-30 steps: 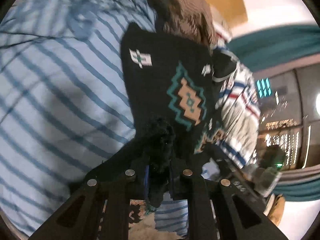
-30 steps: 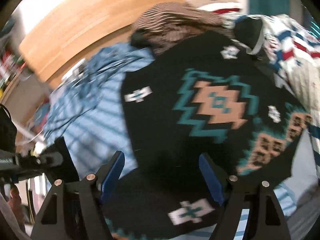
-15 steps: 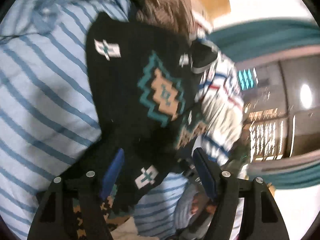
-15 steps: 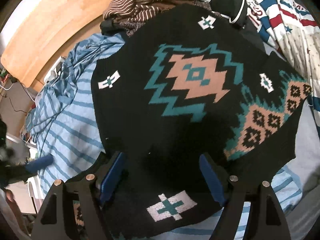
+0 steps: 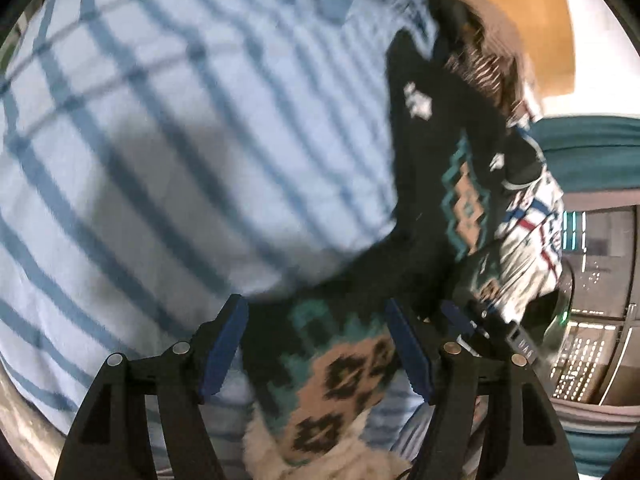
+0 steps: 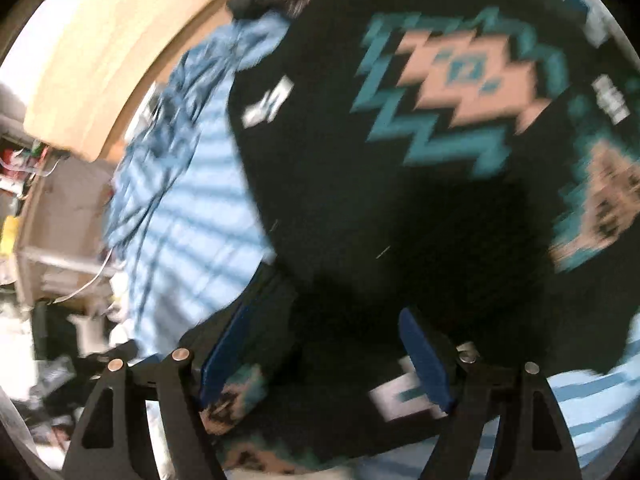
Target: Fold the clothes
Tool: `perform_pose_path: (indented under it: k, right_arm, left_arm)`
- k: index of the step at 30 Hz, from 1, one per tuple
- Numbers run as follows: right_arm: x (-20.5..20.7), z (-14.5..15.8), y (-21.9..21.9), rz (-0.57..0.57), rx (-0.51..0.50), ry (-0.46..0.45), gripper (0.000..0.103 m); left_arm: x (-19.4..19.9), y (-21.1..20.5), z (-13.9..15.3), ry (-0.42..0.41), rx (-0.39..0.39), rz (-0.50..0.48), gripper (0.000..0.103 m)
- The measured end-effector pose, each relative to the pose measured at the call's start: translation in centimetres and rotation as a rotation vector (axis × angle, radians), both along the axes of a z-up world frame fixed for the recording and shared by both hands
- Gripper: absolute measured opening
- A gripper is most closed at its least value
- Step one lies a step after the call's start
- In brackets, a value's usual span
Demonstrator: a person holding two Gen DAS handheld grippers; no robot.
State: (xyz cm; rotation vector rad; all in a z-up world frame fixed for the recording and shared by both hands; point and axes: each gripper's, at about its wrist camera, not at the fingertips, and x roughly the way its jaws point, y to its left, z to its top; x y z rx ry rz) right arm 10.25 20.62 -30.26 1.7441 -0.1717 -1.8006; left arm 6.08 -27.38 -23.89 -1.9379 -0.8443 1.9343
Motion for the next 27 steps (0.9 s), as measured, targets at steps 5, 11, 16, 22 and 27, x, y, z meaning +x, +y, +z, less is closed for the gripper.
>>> perform_pose_path:
  k: [5,11,16,22,27]
  right_arm:
    - [1.3,-3.1,-2.3,0.050,0.006,-0.109,0.080]
    - [1.8,-0.9,-4.2,0.132,0.014,0.121,0.014]
    - [0.4,3.7,-2.2,0.095,-0.097,0.224,0.011]
    - [-3.4,10.6,3.3,-0.073,-0.150,0.393,0.008]
    - [-5.2,9.8,4.2,-0.096,-0.139,0.274,0.018]
  left_arm:
    - [1.7,-0.9,-1.2,-0.035,0.010,0.016,0.072]
    - [2.6,-2.1,-1.3,-0.040,0.028,0.054,0.072]
    - [2.0,-1.4,-0.7,-0.020,0.039,0.054,0.072]
    - [1.1,-0.3,0.1,0.010,0.048,0.048,0.072]
    - [0.2,2.0,0.4,0.021,0.025,0.018,0.072]
